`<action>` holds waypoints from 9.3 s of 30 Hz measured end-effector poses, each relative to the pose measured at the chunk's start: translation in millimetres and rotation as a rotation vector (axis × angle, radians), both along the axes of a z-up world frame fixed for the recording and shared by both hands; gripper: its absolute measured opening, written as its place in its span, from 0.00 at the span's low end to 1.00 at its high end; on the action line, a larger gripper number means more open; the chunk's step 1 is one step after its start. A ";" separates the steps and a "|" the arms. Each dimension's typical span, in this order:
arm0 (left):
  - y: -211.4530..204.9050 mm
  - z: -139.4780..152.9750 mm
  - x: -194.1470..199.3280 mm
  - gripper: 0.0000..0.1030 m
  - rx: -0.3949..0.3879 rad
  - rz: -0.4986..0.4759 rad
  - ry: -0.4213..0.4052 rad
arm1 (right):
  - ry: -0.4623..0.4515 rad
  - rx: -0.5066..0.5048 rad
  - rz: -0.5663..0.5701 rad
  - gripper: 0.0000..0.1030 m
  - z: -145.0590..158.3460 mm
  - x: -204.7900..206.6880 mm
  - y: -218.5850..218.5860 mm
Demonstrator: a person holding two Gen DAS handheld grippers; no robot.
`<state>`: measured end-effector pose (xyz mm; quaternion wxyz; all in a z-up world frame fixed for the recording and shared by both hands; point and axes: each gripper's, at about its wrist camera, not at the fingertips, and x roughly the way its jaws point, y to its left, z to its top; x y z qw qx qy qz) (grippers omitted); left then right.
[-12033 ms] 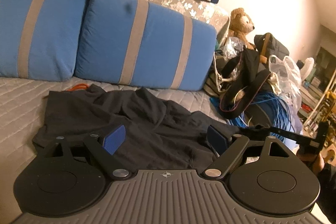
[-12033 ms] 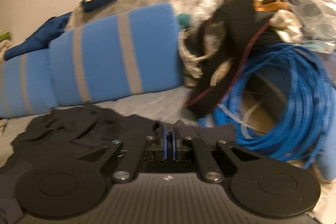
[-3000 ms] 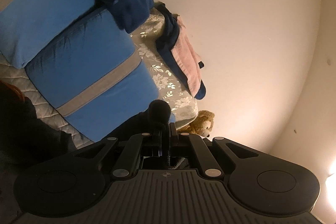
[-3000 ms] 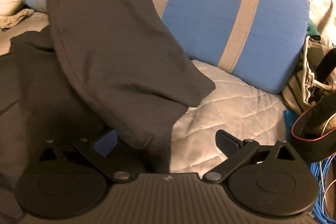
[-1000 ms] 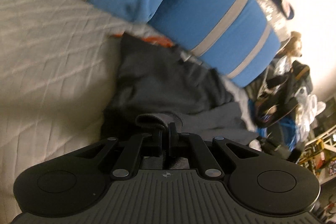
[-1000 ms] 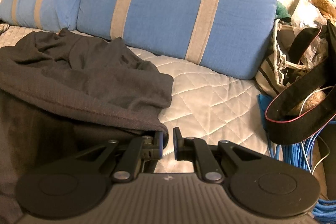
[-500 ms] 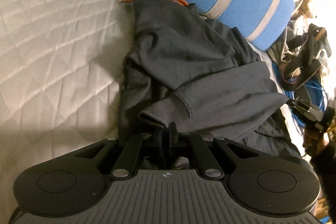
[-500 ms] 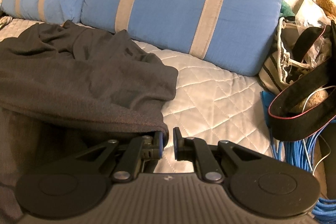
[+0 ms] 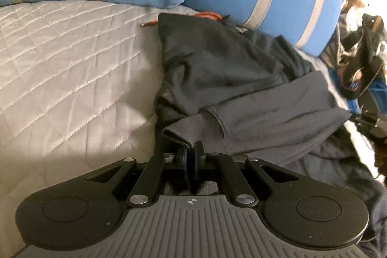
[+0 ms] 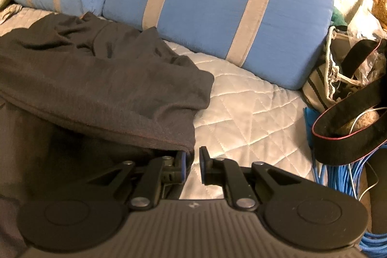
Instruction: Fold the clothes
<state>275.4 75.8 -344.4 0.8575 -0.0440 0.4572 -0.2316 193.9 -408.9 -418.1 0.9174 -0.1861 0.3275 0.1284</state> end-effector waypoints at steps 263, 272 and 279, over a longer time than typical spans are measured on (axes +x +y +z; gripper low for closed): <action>41.0 120.3 -114.4 0.04 -0.557 0.130 -0.160 | 0.041 0.891 -0.041 0.04 144.3 -137.3 -50.4; 28.8 123.6 -92.9 0.04 -0.467 0.136 -0.199 | 0.000 0.791 -0.036 0.04 146.0 -117.6 -33.8; 20.4 126.5 -77.1 0.04 -0.417 0.137 -0.225 | -0.003 0.780 -0.042 0.04 144.6 -96.8 -29.8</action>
